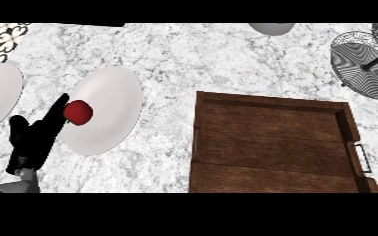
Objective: Pick the bell pepper from the tray and place it in the tiered basket
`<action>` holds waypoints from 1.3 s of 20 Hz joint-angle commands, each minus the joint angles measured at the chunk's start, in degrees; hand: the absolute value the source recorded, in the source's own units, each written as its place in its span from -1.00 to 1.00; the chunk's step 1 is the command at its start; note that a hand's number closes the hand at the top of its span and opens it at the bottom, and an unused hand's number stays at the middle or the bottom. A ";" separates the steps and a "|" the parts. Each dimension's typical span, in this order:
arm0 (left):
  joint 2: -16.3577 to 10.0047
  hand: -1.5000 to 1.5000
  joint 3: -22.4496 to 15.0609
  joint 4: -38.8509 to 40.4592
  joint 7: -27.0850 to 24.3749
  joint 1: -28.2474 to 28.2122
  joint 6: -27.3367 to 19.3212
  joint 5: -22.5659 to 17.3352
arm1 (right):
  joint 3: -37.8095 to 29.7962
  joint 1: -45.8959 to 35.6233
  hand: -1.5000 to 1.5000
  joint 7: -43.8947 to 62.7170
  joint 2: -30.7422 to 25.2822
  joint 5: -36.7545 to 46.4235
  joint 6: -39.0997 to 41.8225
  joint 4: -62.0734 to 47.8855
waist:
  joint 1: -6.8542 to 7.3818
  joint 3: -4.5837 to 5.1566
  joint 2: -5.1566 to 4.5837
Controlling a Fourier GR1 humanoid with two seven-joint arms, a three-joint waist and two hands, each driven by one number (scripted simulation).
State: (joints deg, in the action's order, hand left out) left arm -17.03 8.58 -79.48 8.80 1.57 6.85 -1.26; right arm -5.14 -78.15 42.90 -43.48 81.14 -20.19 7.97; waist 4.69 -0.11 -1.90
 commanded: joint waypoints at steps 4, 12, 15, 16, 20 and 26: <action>0.59 0.00 -0.22 0.89 0.65 0.44 0.79 -0.63 | 2.43 -3.09 1.00 -4.48 -1.87 2.73 7.01 -2.23 | 0.45 0.02 -0.28; 0.52 0.00 0.03 2.70 -1.08 0.55 0.48 0.37 | 2.43 -5.38 1.00 -8.99 -4.58 2.78 16.57 -4.76 | 0.18 0.06 -0.34; 1.04 0.00 -0.39 0.37 0.39 0.09 0.02 0.27 | -2.32 -3.34 1.00 -3.44 -4.57 -1.84 16.36 -6.56 | 0.50 -0.09 -0.41; 0.37 0.00 0.58 1.01 -0.25 0.00 0.05 0.06 | -2.98 -2.06 1.00 -2.74 -3.50 -2.60 18.05 -7.81 | 0.07 -0.05 -0.20; 1.04 0.00 -0.21 1.27 2.21 2.60 -0.61 0.37 | -5.77 -1.49 -1.00 3.27 -3.73 -5.57 25.17 -7.91 | -0.37 -0.06 -0.38; -0.75 0.00 1.09 1.12 0.34 0.56 2.15 -1.03 | -7.90 0.43 -1.00 6.28 -4.56 -8.13 18.83 -4.16 | -0.21 -0.08 -0.02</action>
State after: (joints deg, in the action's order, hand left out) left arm -17.07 9.25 -78.85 8.74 1.94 7.58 -1.41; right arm -11.58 -78.73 47.57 -48.44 74.68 1.13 1.81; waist 4.43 -0.26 -1.88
